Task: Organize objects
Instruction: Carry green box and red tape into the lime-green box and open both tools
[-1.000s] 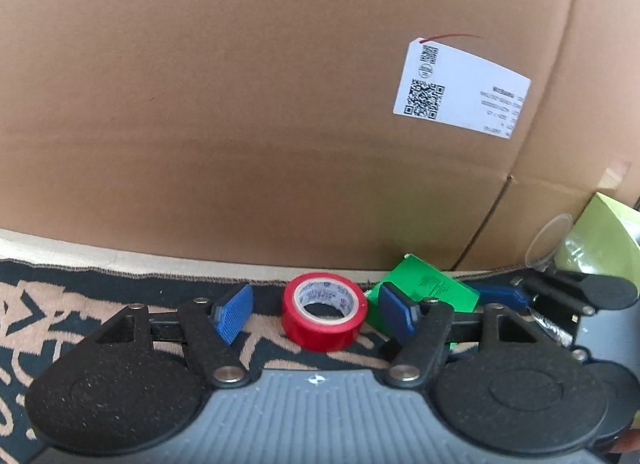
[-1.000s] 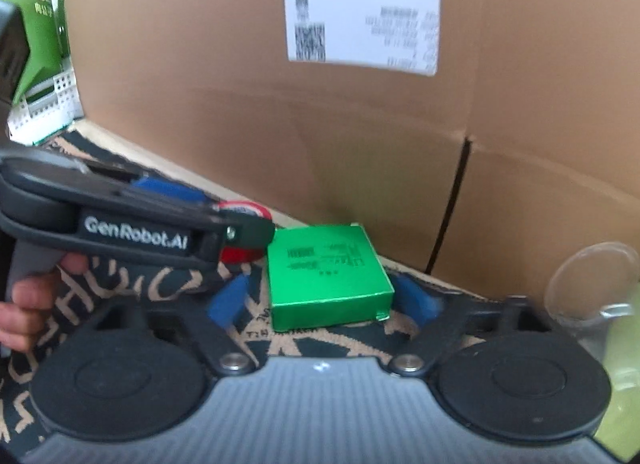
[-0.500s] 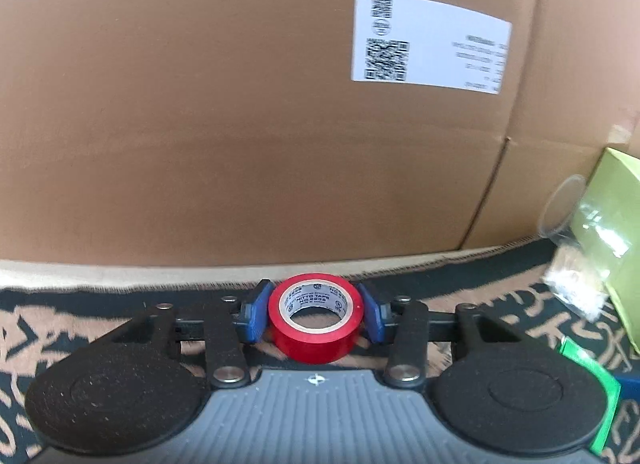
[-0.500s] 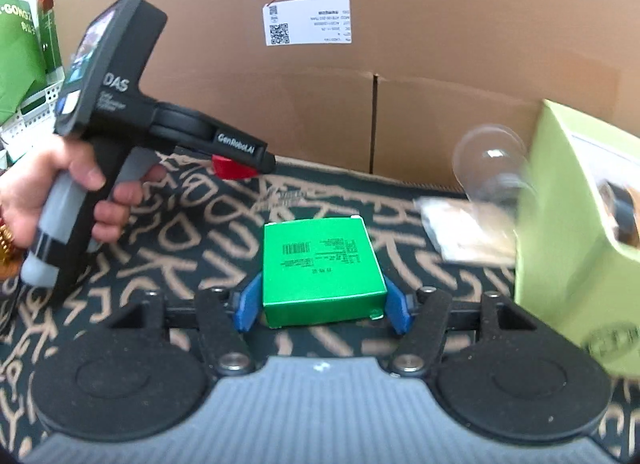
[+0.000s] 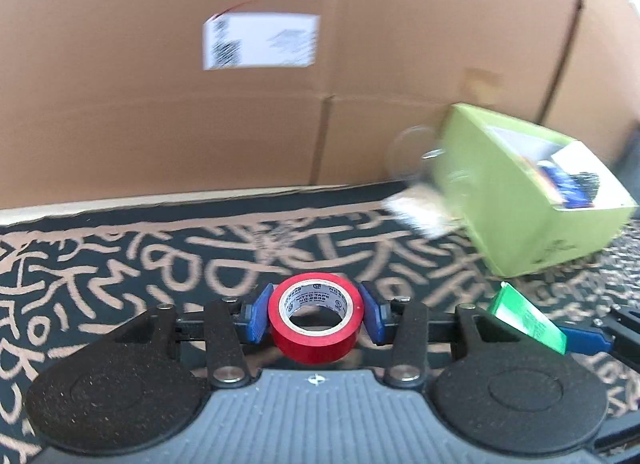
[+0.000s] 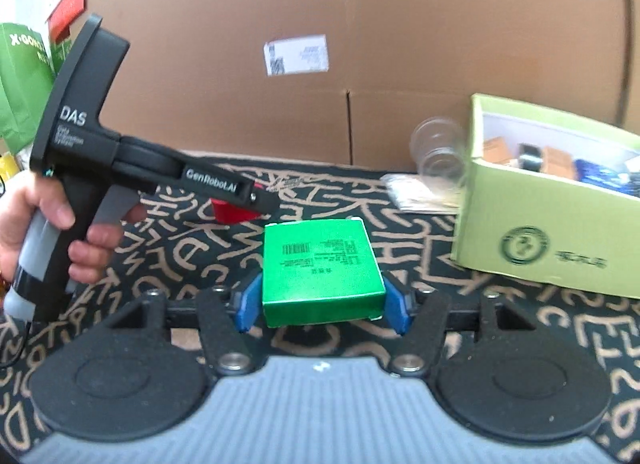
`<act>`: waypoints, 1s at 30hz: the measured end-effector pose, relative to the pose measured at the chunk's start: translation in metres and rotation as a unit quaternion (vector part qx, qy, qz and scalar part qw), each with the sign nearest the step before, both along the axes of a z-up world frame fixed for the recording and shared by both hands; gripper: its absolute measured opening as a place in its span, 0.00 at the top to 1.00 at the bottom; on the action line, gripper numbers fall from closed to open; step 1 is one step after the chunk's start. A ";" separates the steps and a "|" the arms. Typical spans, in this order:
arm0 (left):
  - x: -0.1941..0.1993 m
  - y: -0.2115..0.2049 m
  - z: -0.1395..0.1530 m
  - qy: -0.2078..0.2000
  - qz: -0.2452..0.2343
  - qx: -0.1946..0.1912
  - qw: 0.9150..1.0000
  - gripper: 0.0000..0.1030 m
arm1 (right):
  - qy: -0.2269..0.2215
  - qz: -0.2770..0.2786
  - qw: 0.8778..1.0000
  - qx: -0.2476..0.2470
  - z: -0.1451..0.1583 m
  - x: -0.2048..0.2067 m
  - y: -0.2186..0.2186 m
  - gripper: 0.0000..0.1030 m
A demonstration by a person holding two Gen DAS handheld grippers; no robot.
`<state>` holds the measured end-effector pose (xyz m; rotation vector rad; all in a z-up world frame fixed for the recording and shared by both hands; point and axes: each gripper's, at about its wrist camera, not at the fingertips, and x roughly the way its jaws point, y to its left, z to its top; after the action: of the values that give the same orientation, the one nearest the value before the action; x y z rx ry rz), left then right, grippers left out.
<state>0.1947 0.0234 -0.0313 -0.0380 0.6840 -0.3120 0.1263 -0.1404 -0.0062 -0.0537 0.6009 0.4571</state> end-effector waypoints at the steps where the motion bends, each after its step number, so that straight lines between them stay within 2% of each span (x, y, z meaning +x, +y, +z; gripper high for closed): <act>1: -0.008 -0.007 0.002 -0.005 -0.006 -0.002 1.000 0.53 | -0.006 -0.004 1.000 0.005 0.004 -0.006 -0.006 0.41; 9: -0.038 -0.059 0.043 -0.052 -0.076 -0.019 0.996 0.53 | -0.055 -0.071 0.996 0.026 0.033 -0.038 -0.061 0.41; 16: -0.038 -0.108 0.068 -0.070 -0.129 -0.033 0.989 0.53 | -0.102 -0.145 0.984 0.031 0.054 -0.042 -0.112 0.41; 24: -0.016 -0.162 0.089 -0.090 -0.144 -0.050 0.984 0.53 | -0.147 -0.197 0.969 0.020 0.072 -0.023 -0.154 0.41; 30: 0.013 -0.197 0.092 -0.107 -0.131 -0.042 0.985 0.53 | -0.143 -0.214 0.966 0.013 0.077 0.021 -0.173 0.41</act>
<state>0.2075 -0.1740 0.0605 0.0051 0.4608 -0.5903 0.1474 -0.3132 0.0710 0.0358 0.3079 0.0339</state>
